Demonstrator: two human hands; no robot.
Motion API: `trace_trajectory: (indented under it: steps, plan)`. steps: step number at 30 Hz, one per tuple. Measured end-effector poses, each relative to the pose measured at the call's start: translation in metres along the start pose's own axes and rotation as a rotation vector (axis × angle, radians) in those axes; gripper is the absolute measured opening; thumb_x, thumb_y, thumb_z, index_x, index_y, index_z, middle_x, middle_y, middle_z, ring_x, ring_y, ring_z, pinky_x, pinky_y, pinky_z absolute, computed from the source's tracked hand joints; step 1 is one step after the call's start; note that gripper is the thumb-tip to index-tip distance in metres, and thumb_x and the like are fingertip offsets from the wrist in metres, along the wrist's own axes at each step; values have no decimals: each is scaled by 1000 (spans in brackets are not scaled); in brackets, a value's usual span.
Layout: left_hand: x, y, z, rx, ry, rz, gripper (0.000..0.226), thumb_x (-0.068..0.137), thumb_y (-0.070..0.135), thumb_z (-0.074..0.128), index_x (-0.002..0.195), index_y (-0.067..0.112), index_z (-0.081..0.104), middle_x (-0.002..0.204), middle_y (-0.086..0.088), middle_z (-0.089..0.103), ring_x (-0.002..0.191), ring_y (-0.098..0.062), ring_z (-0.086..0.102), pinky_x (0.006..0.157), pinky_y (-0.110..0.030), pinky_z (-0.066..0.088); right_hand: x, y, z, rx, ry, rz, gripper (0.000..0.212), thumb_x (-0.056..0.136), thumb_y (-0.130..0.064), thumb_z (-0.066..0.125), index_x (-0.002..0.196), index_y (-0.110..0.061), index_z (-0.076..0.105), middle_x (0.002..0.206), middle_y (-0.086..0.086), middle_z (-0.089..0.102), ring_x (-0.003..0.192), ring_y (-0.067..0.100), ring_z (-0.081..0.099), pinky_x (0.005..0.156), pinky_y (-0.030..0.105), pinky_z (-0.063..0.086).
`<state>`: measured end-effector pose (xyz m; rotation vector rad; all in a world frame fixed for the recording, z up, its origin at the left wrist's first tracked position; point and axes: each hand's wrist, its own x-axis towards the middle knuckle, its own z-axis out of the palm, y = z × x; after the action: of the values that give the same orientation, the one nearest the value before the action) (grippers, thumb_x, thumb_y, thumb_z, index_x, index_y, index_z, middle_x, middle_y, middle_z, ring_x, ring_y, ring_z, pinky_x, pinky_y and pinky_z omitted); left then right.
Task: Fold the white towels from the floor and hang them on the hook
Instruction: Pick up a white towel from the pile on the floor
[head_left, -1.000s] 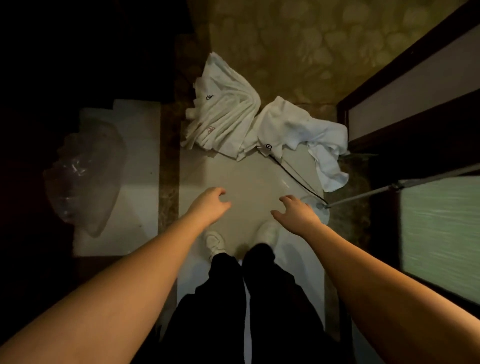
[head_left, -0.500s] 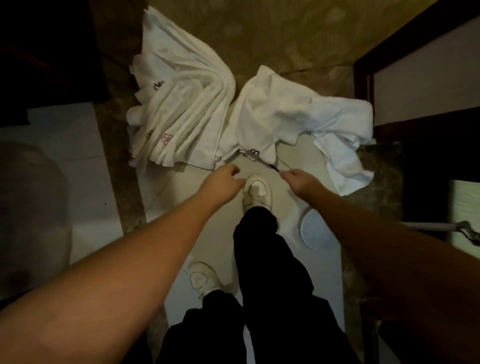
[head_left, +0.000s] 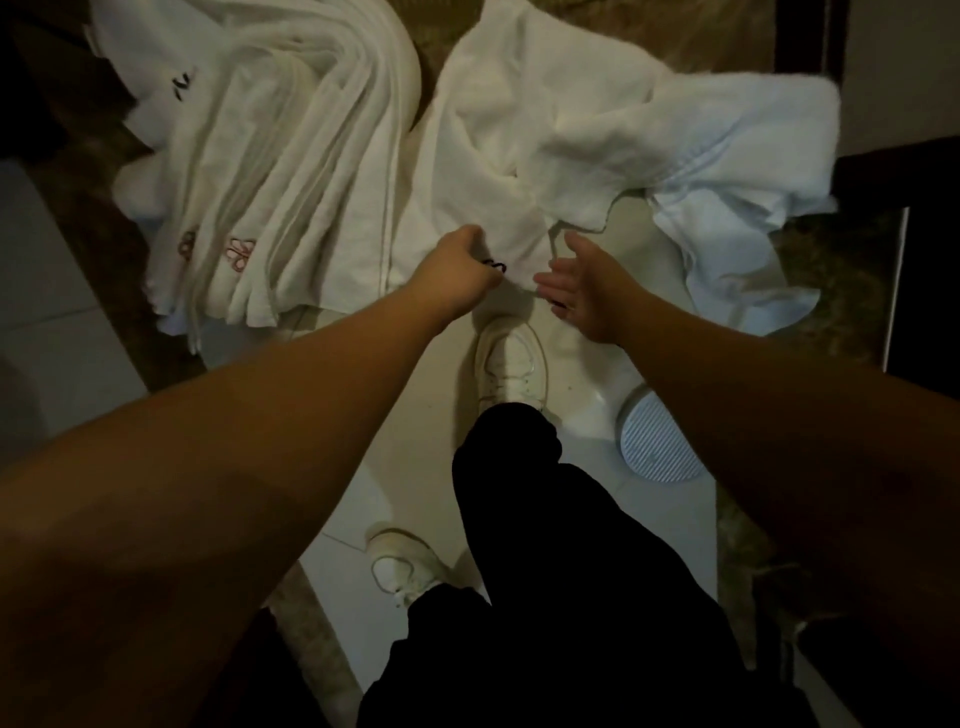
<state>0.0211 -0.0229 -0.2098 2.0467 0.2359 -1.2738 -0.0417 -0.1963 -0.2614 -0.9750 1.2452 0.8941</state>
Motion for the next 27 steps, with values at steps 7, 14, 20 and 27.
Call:
trace_trajectory:
  steps: [7, 14, 20, 27]
  plan:
    - [-1, -2, -6, -85, 3, -2, 52, 92, 9, 67, 141, 12, 50, 112, 5, 49, 100, -13, 50, 70, -14, 40, 15, -2, 7, -6, -84, 31, 58, 96, -63, 41, 138, -24, 51, 110, -5, 64, 105, 11, 56, 101, 37, 30]
    - [-6, -9, -7, -156, -54, -26, 68, 91, 11, 70, 152, 15, 39, 147, -2, 50, 116, -10, 50, 81, -11, 37, 14, 14, 15, -72, -110, -18, 22, 103, -40, 49, 117, -27, 61, 116, -16, 63, 118, 9, 49, 90, 33, 30]
    - [-13, -4, -5, -153, 38, 20, 74, 90, 16, 71, 154, 15, 33, 154, -8, 42, 129, -22, 49, 85, -20, 37, 12, 3, 20, 45, 138, -94, 47, 100, -36, 60, 141, -14, 52, 121, -3, 57, 102, 15, 60, 70, 27, 46]
    - [23, -8, -8, -144, 28, 56, 79, 93, 15, 63, 159, 26, 20, 154, -10, 43, 132, -31, 49, 100, -36, 46, 25, 12, 26, 106, 62, -81, 12, 101, -26, 59, 97, -15, 61, 82, -1, 62, 41, 0, 52, 38, 13, 33]
